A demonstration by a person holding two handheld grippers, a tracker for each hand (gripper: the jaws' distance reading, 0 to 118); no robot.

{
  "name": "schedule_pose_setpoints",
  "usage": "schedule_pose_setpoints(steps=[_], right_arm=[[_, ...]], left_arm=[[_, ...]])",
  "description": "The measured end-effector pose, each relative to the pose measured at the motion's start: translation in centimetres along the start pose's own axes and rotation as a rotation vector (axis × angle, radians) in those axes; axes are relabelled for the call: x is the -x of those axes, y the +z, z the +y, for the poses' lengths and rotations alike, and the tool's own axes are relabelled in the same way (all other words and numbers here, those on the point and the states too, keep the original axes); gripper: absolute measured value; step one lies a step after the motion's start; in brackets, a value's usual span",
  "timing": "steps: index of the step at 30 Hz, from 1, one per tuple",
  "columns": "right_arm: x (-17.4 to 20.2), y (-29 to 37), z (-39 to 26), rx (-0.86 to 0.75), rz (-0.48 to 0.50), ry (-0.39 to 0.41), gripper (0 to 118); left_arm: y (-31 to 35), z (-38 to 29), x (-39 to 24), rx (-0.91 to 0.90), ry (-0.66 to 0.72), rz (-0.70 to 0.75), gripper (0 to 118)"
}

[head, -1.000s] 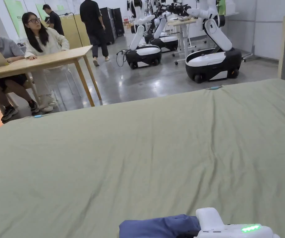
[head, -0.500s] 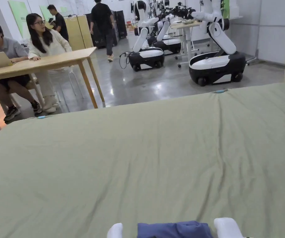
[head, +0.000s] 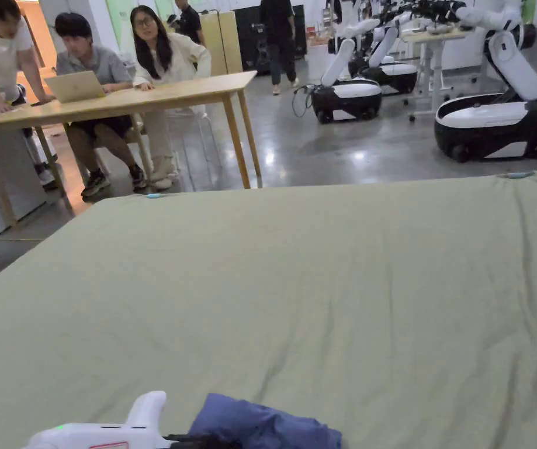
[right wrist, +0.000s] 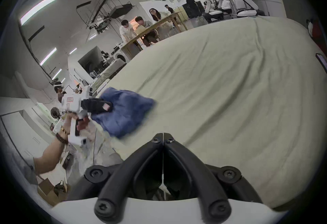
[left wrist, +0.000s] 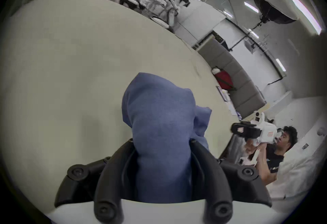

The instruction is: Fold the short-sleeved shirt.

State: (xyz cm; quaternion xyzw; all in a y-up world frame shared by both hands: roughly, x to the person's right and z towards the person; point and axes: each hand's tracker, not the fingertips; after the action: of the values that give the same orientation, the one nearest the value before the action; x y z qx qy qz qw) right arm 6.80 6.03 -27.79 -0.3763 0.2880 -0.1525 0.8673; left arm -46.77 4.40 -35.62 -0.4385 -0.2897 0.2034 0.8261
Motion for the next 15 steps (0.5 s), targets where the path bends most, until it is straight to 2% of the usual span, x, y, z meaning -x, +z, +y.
schedule_pose_setpoints(steps=[1, 4, 7, 10, 12, 13, 14, 15], right_arm=[[0.0, 0.2, 0.0, 0.005, -0.010, 0.007, 1], [-0.1, 1.1, 0.0, 0.029, -0.124, 0.050, 1], [-0.5, 1.7, 0.1, 0.050, -0.160, 0.038, 1], [-0.6, 1.9, 0.3, 0.051, -0.209, 0.046, 1], [-1.1, 2.1, 0.6, 0.038, -0.233, 0.036, 1], [-1.1, 2.3, 0.7, 0.030, -0.230, 0.029, 1], [-1.0, 2.4, 0.7, 0.024, -0.224, 0.024, 1], [-0.8, 2.6, 0.8, 0.018, -0.218, 0.023, 1]], left_arm=[[2.7, 0.5, 2.3, 0.003, -0.003, 0.040, 33], [9.9, 2.4, 9.3, 0.009, 0.005, 0.220, 33], [15.1, 3.9, 14.8, 0.005, 0.065, 0.395, 33], [16.4, 3.9, 20.1, 0.009, 0.187, 0.488, 33], [15.9, 3.8, 21.1, 0.015, 0.188, 0.480, 33], [15.7, 3.8, 20.8, -0.005, 0.175, 0.460, 39], [15.1, 3.5, 19.3, -0.025, 0.134, 0.473, 57], [15.1, 3.5, 18.9, -0.036, 0.096, 0.511, 83]])
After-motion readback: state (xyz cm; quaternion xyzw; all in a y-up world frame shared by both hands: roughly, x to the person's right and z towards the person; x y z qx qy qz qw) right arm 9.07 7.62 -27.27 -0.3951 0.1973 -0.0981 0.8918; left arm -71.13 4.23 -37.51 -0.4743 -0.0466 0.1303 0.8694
